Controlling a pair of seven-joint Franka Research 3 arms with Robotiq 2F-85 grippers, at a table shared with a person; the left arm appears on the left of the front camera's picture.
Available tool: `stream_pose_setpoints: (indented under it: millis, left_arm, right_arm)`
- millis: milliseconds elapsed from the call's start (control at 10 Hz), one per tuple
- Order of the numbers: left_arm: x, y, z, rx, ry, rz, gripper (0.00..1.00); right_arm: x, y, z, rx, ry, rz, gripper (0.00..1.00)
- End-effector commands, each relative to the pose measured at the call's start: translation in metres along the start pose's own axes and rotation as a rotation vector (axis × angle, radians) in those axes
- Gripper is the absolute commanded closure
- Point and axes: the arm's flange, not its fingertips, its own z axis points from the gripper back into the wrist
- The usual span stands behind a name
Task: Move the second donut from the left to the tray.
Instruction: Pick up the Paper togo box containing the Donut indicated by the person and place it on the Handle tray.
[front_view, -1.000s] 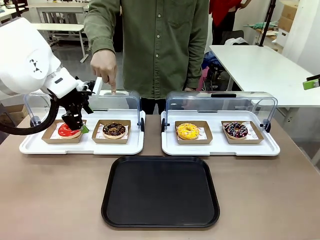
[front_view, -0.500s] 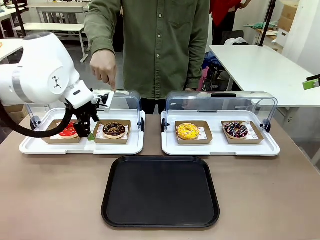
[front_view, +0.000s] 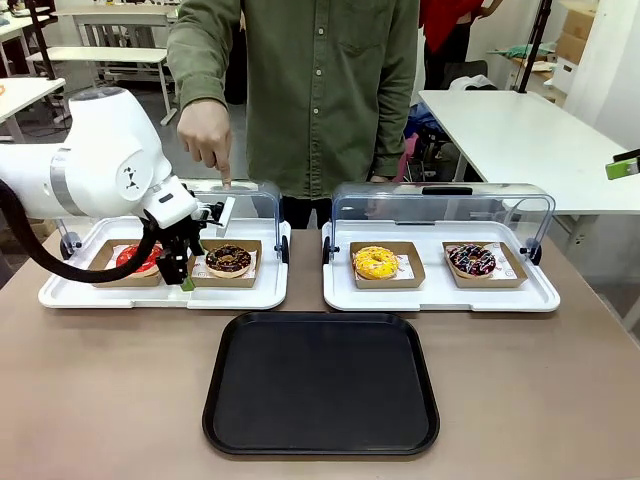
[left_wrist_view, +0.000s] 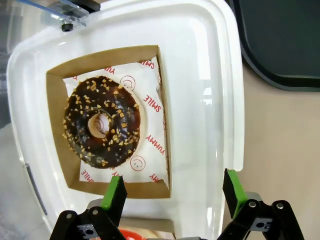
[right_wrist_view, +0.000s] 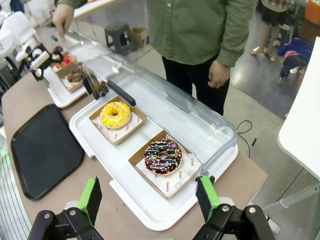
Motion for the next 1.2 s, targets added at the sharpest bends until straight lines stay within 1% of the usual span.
stream_pose_setpoints:
  millis: [0,1100]
  left_arm:
    - [0.002,0.005,-0.008,0.010,0.024,0.006,0.00]
    - [-0.005,0.015,-0.032,-0.030,0.052,0.030,0.00]
  right_arm:
    - [0.001,0.004,-0.001,-0.001,-0.012,-0.009,0.00]
    - [0.001,0.004,-0.001,-0.001,-0.012,-0.009,0.00]
